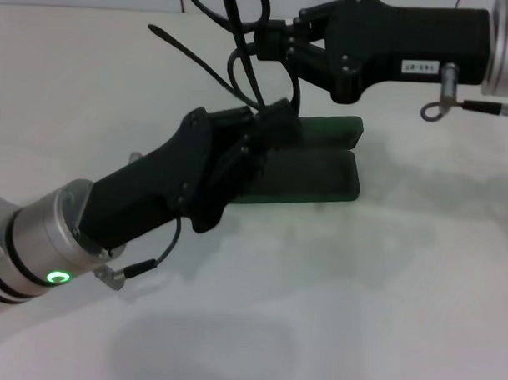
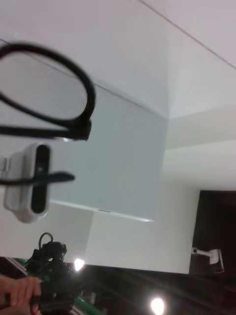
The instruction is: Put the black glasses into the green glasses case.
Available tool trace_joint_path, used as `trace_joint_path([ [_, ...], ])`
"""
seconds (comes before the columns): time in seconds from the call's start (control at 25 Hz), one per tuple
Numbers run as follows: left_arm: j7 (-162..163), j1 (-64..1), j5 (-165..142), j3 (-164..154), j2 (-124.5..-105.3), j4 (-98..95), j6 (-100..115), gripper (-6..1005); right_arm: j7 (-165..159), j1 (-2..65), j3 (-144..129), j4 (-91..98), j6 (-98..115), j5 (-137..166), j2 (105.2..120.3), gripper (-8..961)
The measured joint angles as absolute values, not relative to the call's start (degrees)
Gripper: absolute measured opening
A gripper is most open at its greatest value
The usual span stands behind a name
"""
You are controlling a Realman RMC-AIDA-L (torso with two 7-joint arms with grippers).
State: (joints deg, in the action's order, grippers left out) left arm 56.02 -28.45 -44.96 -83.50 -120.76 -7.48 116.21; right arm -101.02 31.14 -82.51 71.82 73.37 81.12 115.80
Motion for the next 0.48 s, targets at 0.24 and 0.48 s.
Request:
trace_joint_path([
  [0.24, 55.77, -28.98, -44.67, -83.45, -120.76, -7.52, 115.67, 82, -98.87, 31.20, -79.92, 67.02, 78.36, 76.68, 115.76, 53],
  [0.48, 55.16, -29.44, -44.65, -83.54, -120.76, -7.73, 115.22, 82, -98.36, 32.31, -77.42, 63.25, 82.47, 75.34, 115.74, 52],
])
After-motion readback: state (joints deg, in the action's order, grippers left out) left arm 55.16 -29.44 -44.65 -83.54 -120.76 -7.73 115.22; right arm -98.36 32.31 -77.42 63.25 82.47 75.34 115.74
